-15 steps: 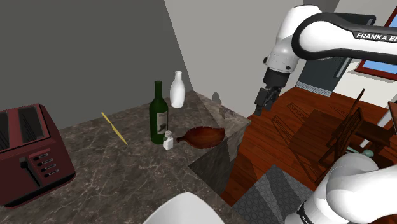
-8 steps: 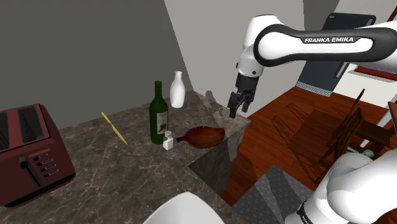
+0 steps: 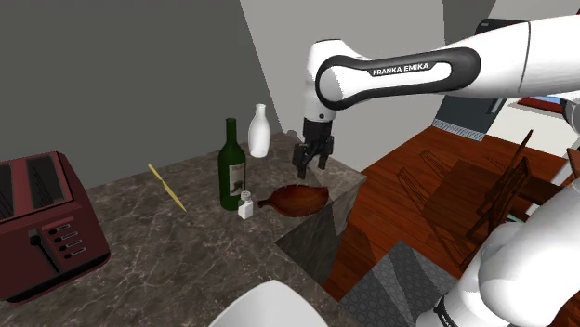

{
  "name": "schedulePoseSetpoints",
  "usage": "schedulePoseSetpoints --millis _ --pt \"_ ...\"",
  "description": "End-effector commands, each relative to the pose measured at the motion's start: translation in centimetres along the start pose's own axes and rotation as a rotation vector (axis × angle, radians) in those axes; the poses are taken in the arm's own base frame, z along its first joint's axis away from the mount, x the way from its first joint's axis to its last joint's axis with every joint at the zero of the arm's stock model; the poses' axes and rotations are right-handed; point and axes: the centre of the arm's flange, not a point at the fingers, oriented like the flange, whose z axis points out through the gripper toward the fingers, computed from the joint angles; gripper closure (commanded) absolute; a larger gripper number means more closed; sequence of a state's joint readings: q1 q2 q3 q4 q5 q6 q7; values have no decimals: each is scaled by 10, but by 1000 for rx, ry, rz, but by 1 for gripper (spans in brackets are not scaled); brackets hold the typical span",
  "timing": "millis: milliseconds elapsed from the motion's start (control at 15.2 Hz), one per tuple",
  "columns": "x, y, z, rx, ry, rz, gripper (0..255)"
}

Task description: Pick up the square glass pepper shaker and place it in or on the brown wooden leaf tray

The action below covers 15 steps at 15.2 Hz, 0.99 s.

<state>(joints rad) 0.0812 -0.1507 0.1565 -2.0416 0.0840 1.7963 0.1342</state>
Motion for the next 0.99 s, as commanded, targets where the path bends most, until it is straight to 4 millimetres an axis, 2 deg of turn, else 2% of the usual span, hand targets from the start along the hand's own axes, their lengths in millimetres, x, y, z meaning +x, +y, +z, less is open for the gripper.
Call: schedulePoseSetpoints --millis 0,924 --pt "22 -11 10 -6 -13 -2 0" --pt "178 -101 93 -49 -97 -18 0"
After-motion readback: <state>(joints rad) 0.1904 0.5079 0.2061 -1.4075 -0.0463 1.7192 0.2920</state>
